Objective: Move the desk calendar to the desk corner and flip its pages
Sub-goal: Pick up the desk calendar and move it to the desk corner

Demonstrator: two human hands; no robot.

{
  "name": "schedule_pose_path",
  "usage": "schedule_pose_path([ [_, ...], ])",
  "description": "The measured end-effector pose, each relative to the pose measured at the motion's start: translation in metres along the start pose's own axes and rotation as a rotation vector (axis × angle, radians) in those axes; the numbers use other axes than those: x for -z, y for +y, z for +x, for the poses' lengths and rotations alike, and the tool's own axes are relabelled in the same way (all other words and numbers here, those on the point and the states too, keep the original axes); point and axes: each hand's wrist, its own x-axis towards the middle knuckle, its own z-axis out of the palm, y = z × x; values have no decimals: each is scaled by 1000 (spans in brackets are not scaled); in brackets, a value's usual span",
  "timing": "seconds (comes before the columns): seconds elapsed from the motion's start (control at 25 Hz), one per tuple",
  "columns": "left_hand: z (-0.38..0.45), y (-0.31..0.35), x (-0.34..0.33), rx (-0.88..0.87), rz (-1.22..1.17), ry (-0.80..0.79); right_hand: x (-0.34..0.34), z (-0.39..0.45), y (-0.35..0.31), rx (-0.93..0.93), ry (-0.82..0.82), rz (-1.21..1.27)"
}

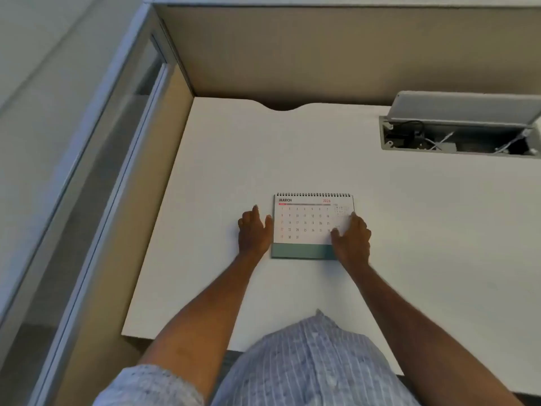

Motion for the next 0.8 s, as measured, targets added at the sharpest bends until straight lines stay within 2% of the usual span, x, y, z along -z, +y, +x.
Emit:
schedule_pose_path([
  [0.16, 5, 10, -10, 72, -104, -83, 2, 10, 4, -167, 14, 0],
  [0.28, 7, 15, -16, 93, -254, -108, 2, 18, 3, -259, 1, 123],
  [0.44, 6, 22, -16, 224, -448, -147, 0, 24, 4, -335, 37, 308],
  [0.68, 6, 23, -24, 307, -593, -81, 3, 19, 2, -291, 122, 419],
  [0.8, 6, 25, -22, 314, -704, -42, 10, 17, -3, -204, 75, 595],
])
